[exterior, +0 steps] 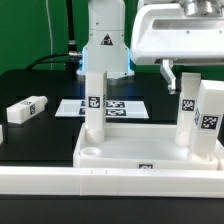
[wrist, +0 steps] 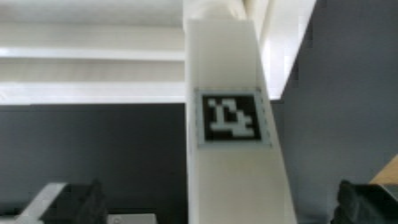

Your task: Assemble desk

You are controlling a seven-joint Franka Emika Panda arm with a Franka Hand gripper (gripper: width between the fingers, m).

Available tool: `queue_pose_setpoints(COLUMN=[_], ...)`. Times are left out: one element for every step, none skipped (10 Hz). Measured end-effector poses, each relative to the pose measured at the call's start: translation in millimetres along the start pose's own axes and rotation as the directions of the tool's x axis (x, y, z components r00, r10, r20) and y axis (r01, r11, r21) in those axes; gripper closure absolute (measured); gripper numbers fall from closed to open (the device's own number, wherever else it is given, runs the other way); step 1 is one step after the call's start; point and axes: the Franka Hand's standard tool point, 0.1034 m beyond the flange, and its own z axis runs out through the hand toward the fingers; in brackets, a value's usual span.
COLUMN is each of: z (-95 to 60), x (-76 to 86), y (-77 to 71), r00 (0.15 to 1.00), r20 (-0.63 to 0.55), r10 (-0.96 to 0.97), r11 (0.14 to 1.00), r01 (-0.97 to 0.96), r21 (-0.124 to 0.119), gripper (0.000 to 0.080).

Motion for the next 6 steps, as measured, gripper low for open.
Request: queue_pose_setpoints(z=[-7.0,-11.4,-16.1,-16.0,-15.1,-14.5], x=[5.6,9.3,13.1,12.5,11.7,10.4], y=[-0.3,-1.6,-4.3,-4.6,-4.4,-4.4], r00=[1.0,1.0,0.999,0.999,0.999,0.999], r20=[0.006,0.014,0.029,0.04,0.04,0.048], r10=[0.008,0.012,0.018,0.019,0.018,0.018], r11=[1.0,1.0,1.0,0.999,0.999,0.999], r01=[-0.008,-0.012,-0.019,-0.02,-0.019,-0.02], r21=[0.008,0.015,0.025,0.027,0.026,0.026], gripper=[0.015,0.015,0.015,0.015,0.015,0.015])
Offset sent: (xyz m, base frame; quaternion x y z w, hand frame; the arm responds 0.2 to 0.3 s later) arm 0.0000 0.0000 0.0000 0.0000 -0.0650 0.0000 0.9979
